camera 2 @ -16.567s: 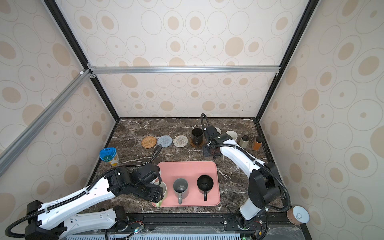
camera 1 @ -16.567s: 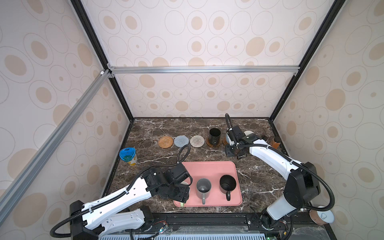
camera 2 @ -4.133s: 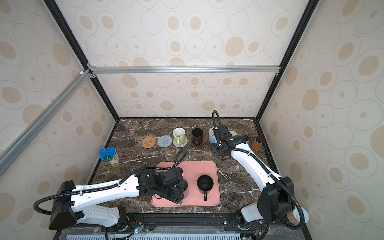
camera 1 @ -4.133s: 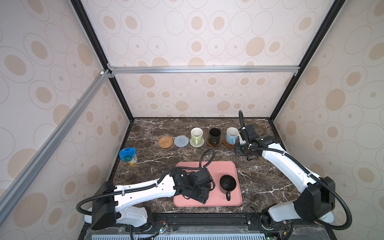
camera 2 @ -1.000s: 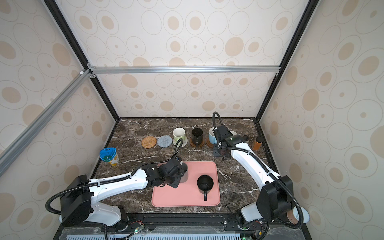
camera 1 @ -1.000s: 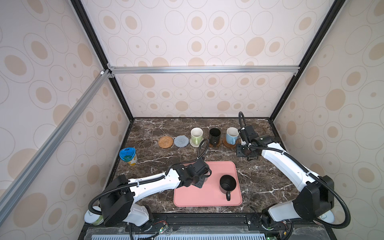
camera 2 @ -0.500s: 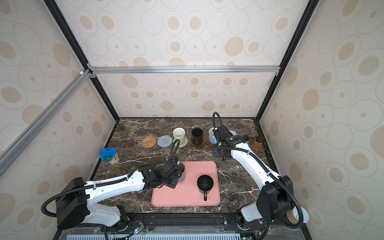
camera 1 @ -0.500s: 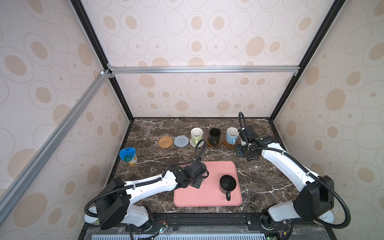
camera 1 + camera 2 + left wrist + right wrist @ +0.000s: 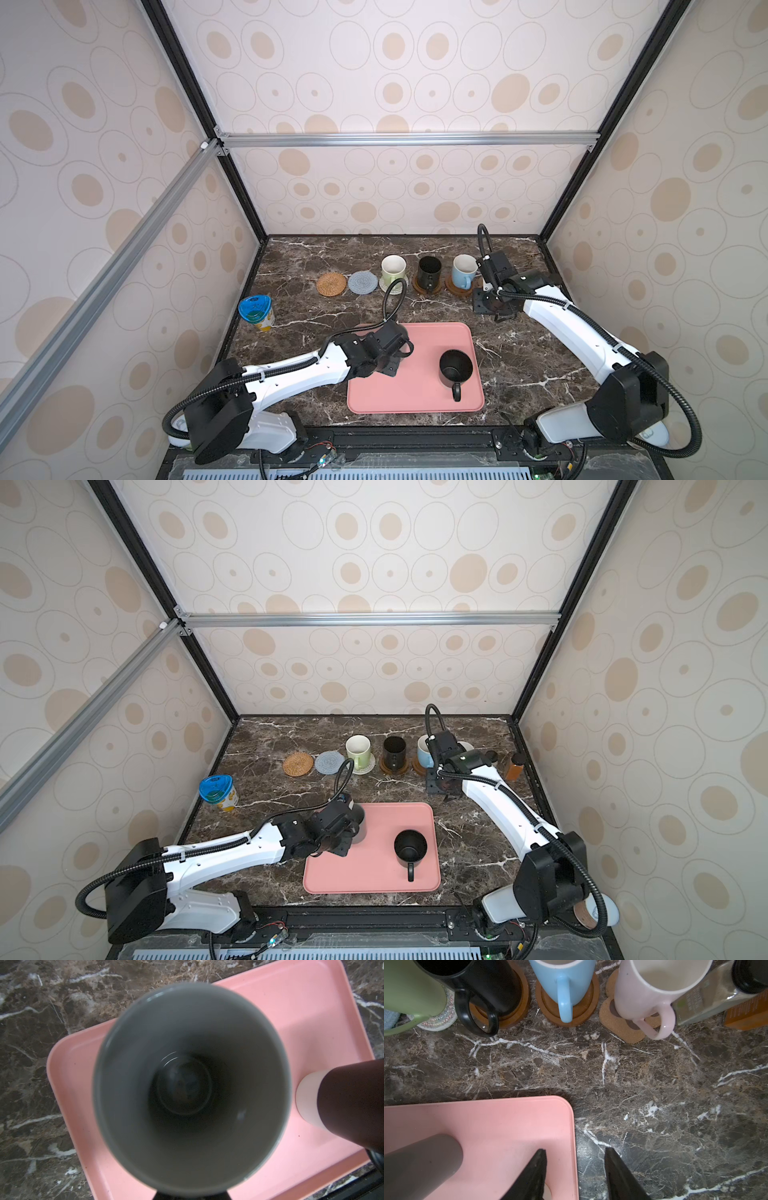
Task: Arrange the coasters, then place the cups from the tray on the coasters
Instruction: 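Lift the grey mug off the tray with the left gripper, then carry the grey mug with the left gripper toward the light blue knit coaster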
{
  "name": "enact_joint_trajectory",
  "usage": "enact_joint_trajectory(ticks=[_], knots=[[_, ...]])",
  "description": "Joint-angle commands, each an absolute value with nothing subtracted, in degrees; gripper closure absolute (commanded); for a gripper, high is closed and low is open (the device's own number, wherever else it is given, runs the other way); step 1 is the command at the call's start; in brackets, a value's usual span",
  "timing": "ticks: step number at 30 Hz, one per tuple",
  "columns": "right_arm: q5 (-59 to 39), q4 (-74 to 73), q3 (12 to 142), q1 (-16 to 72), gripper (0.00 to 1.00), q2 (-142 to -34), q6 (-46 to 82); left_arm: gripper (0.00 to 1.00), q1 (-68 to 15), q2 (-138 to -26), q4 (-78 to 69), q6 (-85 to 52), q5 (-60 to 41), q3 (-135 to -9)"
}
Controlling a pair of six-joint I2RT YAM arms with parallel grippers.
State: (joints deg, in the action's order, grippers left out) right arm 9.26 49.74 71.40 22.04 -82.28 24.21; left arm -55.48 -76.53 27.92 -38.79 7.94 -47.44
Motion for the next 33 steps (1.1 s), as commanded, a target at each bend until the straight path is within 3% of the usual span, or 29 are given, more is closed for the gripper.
enact_joint_trajectory(ticks=[1, 33], knots=[[9.95, 50.79, 71.17, 21.6, 0.51, -81.32, 24.96, 0.88, -54.52, -73.61, 26.13, -40.1, 10.55, -47.98], [10.28, 51.04, 71.06, 21.61, 0.51, -80.85, 25.0, 0.89, -46.38, -66.53, 26.14, -37.63, 10.72, -46.35]])
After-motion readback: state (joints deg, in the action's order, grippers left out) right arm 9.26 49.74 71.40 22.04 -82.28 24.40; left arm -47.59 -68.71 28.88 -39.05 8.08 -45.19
